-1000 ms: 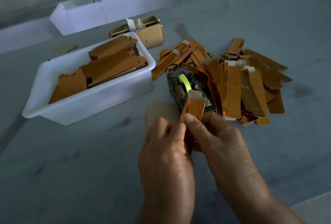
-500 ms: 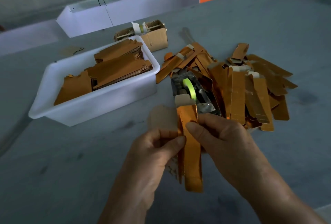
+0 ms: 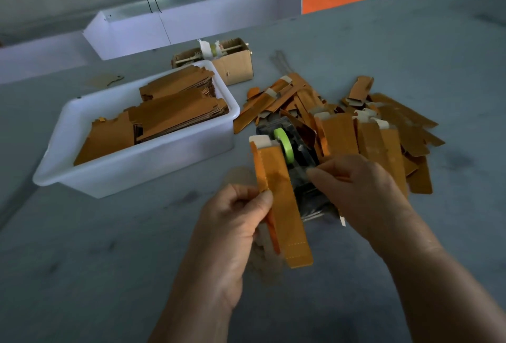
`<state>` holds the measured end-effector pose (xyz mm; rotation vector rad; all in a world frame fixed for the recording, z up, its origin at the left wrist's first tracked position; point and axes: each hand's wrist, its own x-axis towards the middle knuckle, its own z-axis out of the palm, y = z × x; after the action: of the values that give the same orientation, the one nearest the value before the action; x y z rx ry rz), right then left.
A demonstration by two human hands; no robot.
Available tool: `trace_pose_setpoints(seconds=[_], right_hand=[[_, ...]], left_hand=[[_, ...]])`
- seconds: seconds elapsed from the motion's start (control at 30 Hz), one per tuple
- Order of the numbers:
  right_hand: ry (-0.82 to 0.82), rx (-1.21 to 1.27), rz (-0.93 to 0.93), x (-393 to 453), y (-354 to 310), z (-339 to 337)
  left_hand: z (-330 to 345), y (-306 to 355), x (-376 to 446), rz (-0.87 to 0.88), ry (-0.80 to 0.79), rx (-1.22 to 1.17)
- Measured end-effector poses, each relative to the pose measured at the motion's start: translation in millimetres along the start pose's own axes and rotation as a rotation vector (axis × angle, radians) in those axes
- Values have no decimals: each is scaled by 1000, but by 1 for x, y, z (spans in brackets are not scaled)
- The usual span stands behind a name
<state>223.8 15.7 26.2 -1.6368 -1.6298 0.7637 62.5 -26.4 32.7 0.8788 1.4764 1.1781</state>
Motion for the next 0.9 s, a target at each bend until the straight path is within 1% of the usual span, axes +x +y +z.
trace_pose_setpoints(seconds=[0.1,0.2,0.3,0.4,0.43,0.53,0.57,0.6,0.73,0.83,0.9], right_hand=[[-48,3,11,1,-1,1],[-57,22,40,2,-2,2],[-74,53,67,3,-4,2],[-74,142,83,3,-6,6],[-56,217,100,1,-6,8],[-39,622,219,-7,-7,12],[-22,672,239,-10,-5,12],[5,639,235,-12,-3,13],[92,285,143,-20,3,10],[108,158,100,-23,6,10],[128,110,90,-24,7,13]], left_hand=[[10,1,-3,11,-43,19],[18,-1,-2,-14,-69,-5],[23,-2,-2,-57,-62,-54],[23,-5,-3,-51,-51,-72],[23,-5,-4,-41,-53,-66],[22,-6,-5,-30,-66,-71],[22,-6,-6,-30,-70,-71],[21,-6,-6,-27,-74,-65],[20,-7,-5,-37,-77,-77],[20,-7,-4,-48,-96,-110],[19,-6,-3,-14,-102,-124]])
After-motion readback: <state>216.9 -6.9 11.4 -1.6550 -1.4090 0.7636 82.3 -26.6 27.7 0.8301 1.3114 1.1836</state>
